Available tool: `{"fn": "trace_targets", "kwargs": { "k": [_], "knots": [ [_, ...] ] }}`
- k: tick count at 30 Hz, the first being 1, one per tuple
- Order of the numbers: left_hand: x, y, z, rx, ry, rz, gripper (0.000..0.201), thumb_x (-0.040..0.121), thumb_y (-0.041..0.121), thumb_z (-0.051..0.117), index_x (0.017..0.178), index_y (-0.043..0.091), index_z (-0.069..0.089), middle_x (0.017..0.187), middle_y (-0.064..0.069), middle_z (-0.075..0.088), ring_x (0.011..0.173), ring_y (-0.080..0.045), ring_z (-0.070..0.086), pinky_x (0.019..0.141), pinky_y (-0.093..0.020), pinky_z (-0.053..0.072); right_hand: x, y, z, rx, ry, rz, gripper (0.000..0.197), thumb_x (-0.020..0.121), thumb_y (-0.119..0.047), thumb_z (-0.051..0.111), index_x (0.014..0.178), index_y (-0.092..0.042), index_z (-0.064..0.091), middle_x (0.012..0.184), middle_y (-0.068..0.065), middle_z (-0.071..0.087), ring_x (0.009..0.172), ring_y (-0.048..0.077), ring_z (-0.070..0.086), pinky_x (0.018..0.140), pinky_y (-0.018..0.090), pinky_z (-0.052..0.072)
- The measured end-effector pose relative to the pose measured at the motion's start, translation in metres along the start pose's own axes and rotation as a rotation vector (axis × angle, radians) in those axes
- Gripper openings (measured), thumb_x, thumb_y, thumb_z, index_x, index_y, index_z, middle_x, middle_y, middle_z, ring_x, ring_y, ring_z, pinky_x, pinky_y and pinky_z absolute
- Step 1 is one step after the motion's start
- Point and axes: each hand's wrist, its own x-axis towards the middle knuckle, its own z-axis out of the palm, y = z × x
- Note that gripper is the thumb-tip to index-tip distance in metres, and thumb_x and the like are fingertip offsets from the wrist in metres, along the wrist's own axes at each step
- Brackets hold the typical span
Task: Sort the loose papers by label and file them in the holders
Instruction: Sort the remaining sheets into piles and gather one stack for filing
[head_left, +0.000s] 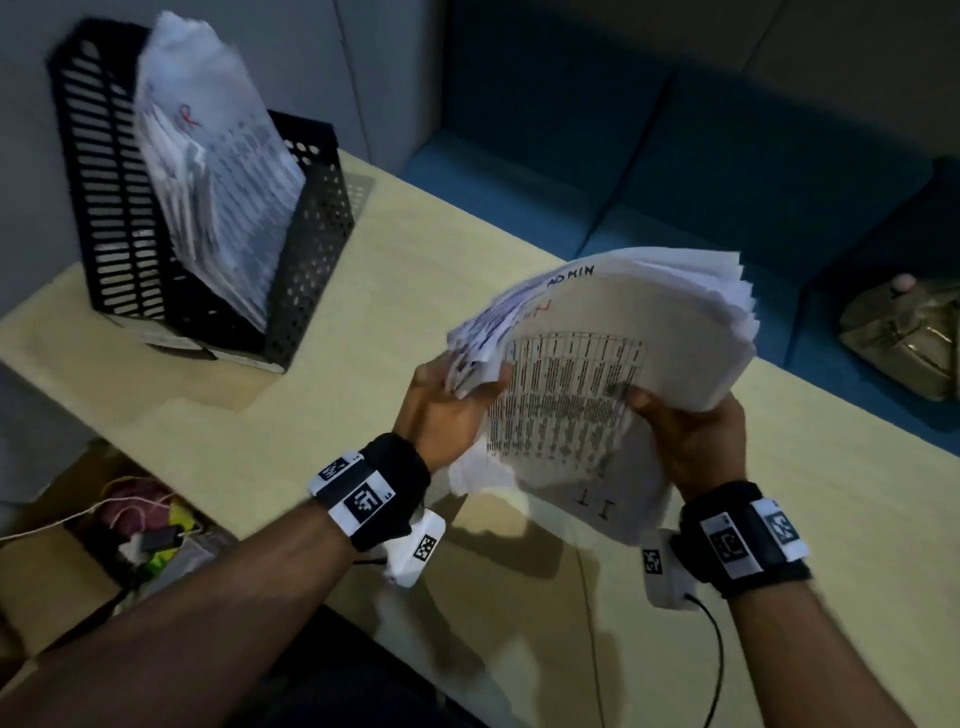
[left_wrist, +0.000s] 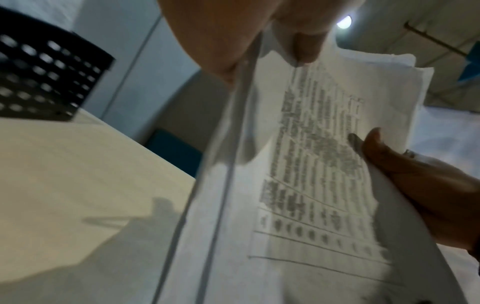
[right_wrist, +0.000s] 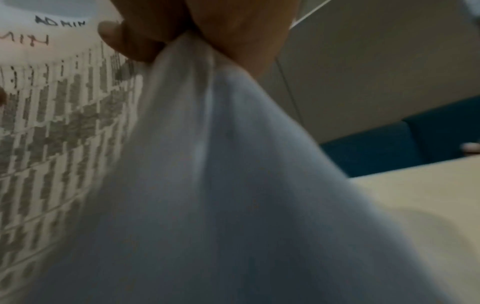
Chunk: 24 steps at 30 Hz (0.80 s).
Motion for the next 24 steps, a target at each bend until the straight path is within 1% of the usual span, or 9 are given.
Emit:
{"fn": "trace_targets", "kwargs": {
  "k": [3,6,8,11,15,18,21,22,24],
  "knots": [
    [-0.007,0.025,-0.046,0.167,-0.042,0.103,0.020,0.073,0.014,0.077,0.083,0.032,0.075,0.071,0.037,0.065,0.072,0.016,0.062,0.077,-0.011,0.052,0.013,-0.038,0.030,0.051,-0.149,-0.073,0.058,0.044,-0.068,0.079,0.088,-0.032,0.069,0.082,-0.027,0.070,0.083,-0.012,0.063,0.067,0.009,0.051],
    [-0.020,0.047,-0.091,0.368,-0.067,0.173,0.019,0.077,0.025,0.075,0.095,0.032,0.073,0.087,0.026,0.072,0.087,0.004,0.067,0.091,-0.027,0.052,0.023,-0.075,0.074,0.112,-0.285,-0.162,0.040,0.050,-0.059,0.081,0.087,-0.046,0.070,0.095,-0.026,0.071,0.096,-0.004,0.064,0.075,0.013,0.053],
    [-0.026,0.062,-0.119,0.402,0.001,0.226,0.015,0.085,0.024,0.070,0.090,0.037,0.073,0.088,0.022,0.073,0.089,0.003,0.067,0.085,-0.020,0.051,0.028,-0.094,0.111,0.118,-0.368,-0.218,0.039,0.055,-0.054,0.082,0.091,-0.045,0.069,0.099,-0.023,0.071,0.099,0.000,0.064,0.078,0.017,0.054],
    [-0.032,0.085,-0.160,0.331,0.224,0.344,0.044,0.089,-0.005,0.059,0.070,0.032,0.074,0.068,0.022,0.070,0.070,0.007,0.064,0.069,-0.010,0.049,0.026,-0.119,0.171,0.117,-0.464,-0.307,0.041,0.060,-0.043,0.084,0.095,-0.040,0.064,0.092,-0.032,0.068,0.092,-0.013,0.062,0.072,0.008,0.050],
    [-0.049,0.121,-0.205,0.320,0.440,0.447,0.079,0.087,-0.005,0.061,0.061,0.069,0.059,0.058,0.037,0.060,0.063,0.019,0.059,0.064,-0.002,0.046,0.015,-0.147,0.241,0.160,-0.560,-0.348,0.044,0.066,-0.050,0.070,0.103,-0.030,0.059,0.095,-0.019,0.068,0.088,-0.007,0.064,0.067,0.011,0.051],
    [-0.053,0.146,-0.252,0.169,0.570,0.674,0.042,0.075,0.002,0.070,0.063,0.042,0.073,0.062,0.025,0.066,0.065,0.009,0.063,0.067,-0.008,0.049,0.007,-0.161,0.283,0.171,-0.695,-0.379,0.035,0.079,-0.037,0.069,0.109,-0.031,0.053,0.105,-0.007,0.067,0.092,0.005,0.066,0.070,0.018,0.053],
    [-0.058,0.179,-0.284,0.177,0.820,0.795,0.016,0.089,0.000,0.064,0.097,0.013,0.068,0.080,0.031,0.069,0.083,0.012,0.063,0.078,-0.009,0.048,0.006,-0.165,0.314,0.102,-0.763,-0.388,0.041,0.087,-0.024,0.068,0.123,-0.025,0.048,0.114,0.001,0.064,0.100,0.009,0.066,0.077,0.023,0.055],
    [-0.058,0.189,-0.292,0.223,0.879,0.842,0.016,0.092,0.008,0.062,0.107,0.004,0.064,0.080,0.037,0.066,0.083,0.016,0.061,0.078,-0.007,0.047,0.007,-0.164,0.322,0.056,-0.742,-0.400,0.042,0.088,-0.021,0.067,0.126,-0.023,0.048,0.112,-0.002,0.065,0.099,0.007,0.066,0.078,0.022,0.054],
    [-0.057,0.209,-0.301,0.240,0.961,0.866,0.052,0.087,0.033,0.061,0.111,-0.012,0.060,0.061,0.036,0.060,0.064,0.019,0.057,0.065,-0.003,0.045,0.008,-0.164,0.335,0.009,-0.650,-0.412,0.040,0.089,-0.016,0.065,0.125,-0.021,0.050,0.105,-0.008,0.066,0.094,0.002,0.065,0.079,0.019,0.053]
  ]
}}
